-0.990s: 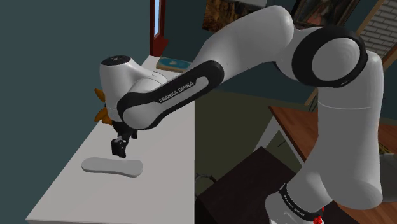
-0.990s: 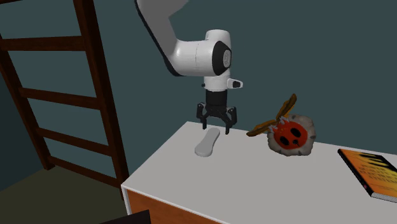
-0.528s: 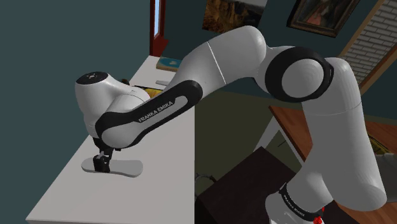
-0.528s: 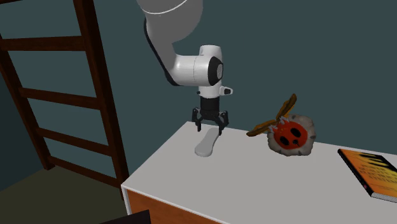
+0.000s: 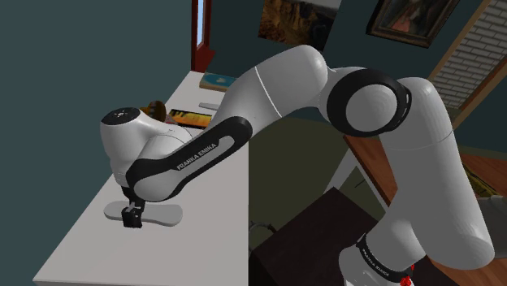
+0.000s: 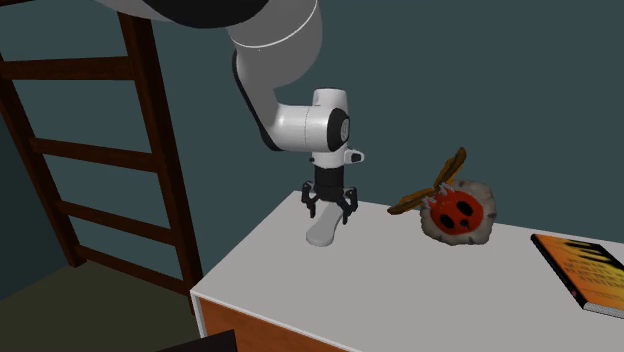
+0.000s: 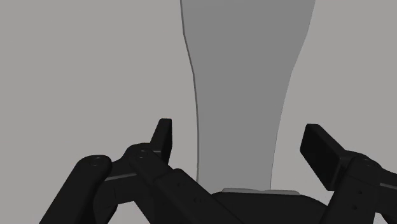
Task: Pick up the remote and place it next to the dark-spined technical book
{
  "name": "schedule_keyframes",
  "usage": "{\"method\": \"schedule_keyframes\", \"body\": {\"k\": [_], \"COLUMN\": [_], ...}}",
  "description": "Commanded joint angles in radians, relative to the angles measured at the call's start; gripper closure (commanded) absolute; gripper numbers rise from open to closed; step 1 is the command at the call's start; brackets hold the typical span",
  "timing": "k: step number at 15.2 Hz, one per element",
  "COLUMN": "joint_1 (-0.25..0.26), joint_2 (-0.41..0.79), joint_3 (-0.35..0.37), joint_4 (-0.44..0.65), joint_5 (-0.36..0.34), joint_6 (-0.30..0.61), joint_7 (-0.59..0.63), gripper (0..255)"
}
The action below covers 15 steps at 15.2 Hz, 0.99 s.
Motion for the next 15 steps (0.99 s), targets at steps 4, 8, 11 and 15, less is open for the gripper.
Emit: {"method": "schedule_keyframes", "body": {"k": [4, 8, 11, 15], "joint_1": [0.0, 0.0, 0.0, 0.0], "joint_2": [0.002, 0.002, 0.002, 0.002], "joint_3": [-0.001, 0.0, 0.0, -0.001], "joint_4": [0.001, 0.001, 0.001, 0.001], "joint_5": [-0.001, -0.001, -0.001, -0.001], "joint_6": [0.001, 0.001, 0.001, 0.001], "joint_7": [0.0, 0.0, 0.0, 0.0], "gripper": [0, 255, 255, 255]}}
